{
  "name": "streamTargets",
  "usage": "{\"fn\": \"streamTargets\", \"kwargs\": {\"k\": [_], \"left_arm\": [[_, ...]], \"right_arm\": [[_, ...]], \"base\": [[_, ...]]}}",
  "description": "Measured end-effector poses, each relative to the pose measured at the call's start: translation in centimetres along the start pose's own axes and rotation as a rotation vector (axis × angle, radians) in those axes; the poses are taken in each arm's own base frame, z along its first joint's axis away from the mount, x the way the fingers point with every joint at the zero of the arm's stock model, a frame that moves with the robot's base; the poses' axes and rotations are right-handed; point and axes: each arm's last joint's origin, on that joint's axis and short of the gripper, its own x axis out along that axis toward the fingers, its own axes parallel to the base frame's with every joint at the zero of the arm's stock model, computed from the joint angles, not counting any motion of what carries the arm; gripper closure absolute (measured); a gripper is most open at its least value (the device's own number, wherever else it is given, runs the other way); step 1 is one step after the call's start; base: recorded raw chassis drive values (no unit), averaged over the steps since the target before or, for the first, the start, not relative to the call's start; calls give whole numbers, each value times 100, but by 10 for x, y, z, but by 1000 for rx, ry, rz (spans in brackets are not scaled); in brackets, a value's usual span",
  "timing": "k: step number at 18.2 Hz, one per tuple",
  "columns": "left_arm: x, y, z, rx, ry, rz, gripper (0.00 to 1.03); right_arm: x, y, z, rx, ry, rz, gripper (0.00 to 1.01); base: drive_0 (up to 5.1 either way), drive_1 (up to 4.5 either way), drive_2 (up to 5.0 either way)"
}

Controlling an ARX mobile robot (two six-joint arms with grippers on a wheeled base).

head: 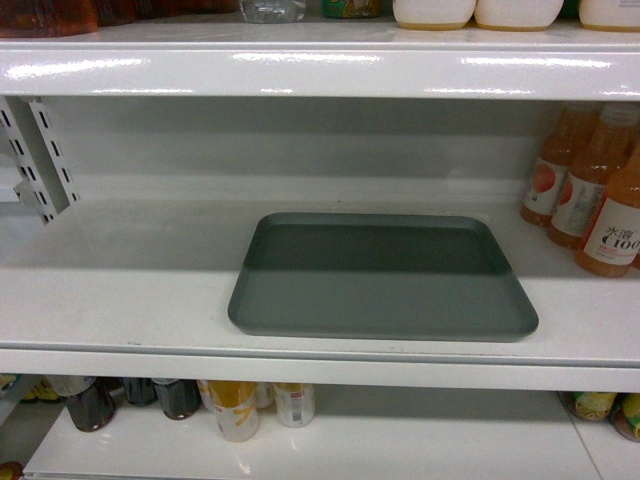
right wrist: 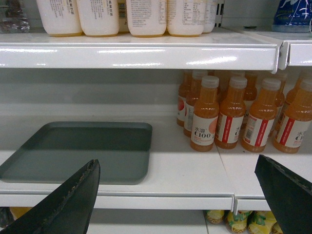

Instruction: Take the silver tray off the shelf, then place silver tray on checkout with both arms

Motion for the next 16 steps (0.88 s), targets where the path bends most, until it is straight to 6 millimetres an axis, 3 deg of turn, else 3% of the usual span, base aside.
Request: {"fn": "streamTargets", "kwargs": {"k": [16], "left_arm": [[0, 0, 0, 0, 0, 0, 5]], "right_arm": [[0, 0, 0, 0, 0, 0, 3]], "base": [[0, 0, 0]]}}
